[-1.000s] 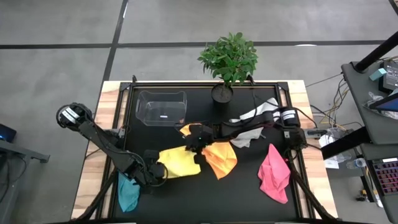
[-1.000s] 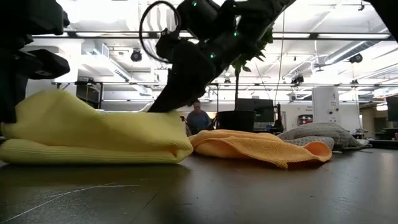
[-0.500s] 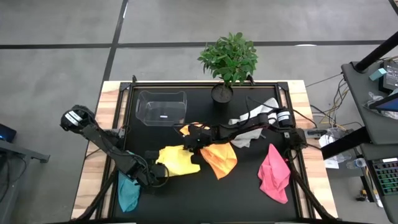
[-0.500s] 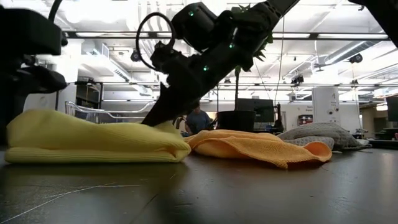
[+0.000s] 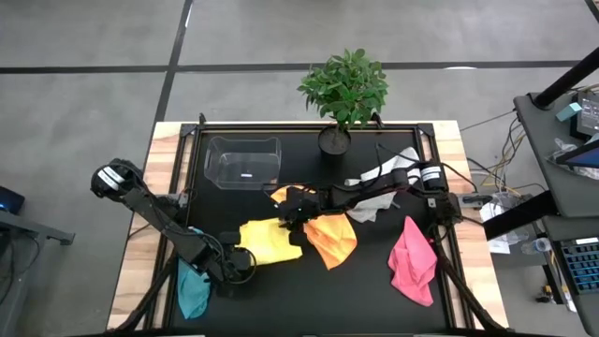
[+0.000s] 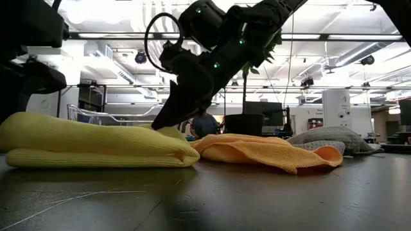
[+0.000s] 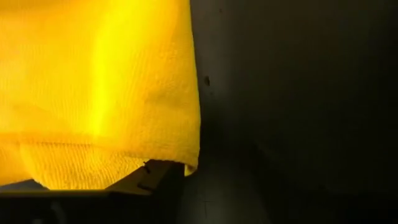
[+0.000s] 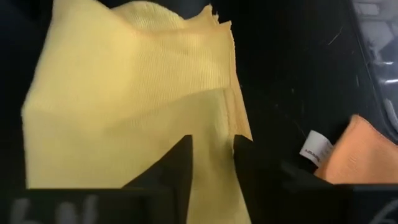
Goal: Fold microfiber towels
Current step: Fold the yellow towel
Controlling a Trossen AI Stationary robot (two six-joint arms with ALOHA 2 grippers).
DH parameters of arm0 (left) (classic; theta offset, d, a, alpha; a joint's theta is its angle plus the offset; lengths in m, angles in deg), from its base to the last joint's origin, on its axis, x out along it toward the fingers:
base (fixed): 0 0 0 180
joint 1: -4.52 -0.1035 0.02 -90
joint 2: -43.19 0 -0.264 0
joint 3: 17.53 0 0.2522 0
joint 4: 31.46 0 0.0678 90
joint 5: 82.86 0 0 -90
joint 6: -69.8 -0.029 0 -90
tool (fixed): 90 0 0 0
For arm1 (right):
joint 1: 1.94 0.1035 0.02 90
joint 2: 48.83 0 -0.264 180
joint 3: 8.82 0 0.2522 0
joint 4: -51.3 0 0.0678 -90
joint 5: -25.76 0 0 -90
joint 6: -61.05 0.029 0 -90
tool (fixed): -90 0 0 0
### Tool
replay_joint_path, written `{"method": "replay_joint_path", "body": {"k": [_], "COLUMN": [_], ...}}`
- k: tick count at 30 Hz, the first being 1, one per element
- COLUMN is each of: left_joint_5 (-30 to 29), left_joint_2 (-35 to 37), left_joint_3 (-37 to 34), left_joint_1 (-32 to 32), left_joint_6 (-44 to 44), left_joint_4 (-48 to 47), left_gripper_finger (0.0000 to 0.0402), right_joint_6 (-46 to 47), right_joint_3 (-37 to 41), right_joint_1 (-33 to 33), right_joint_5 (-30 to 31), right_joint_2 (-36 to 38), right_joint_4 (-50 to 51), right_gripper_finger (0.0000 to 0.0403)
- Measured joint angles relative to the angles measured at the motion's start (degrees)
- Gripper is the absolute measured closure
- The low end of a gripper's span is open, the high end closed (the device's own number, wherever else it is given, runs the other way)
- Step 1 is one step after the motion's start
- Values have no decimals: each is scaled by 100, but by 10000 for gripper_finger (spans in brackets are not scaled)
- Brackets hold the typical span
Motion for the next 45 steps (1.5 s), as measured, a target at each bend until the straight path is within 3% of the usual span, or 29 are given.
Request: {"method": "replay_joint_path", "body": {"k": [7, 12, 15, 17, 23, 33, 45], "left_joint_5": [-712, -667, -336, -209, -203, 259, 252], "left_joint_2": [4, 7, 8, 9, 9, 257, 965], "left_joint_3": [16, 67, 59, 45, 41, 91, 84], "left_joint_1": [0, 0, 0, 1, 0, 0, -42], "left_joint_6": [-134, -325, -269, -68, 168, 179, 792], "left_joint_4": [99, 103, 104, 112, 66, -2, -386], "left_gripper_finger": [249, 325, 381, 395, 346, 239, 226], "right_joint_6": [114, 114, 116, 180, 417, -24, -623], "right_joint_3": [-2, 2, 2, 2, -47, 40, 419], "right_joint_1": [138, 427, 603, 691, 794, 847, 860], "right_joint_5": [-3, -11, -12, -19, -59, -53, 7], "right_joint_2": [311, 276, 100, -64, -553, -333, 26], "right_joint_4": [63, -349, -804, -1220, -2155, -1767, -1427], "right_gripper_finger": [250, 247, 254, 259, 272, 296, 339]}}
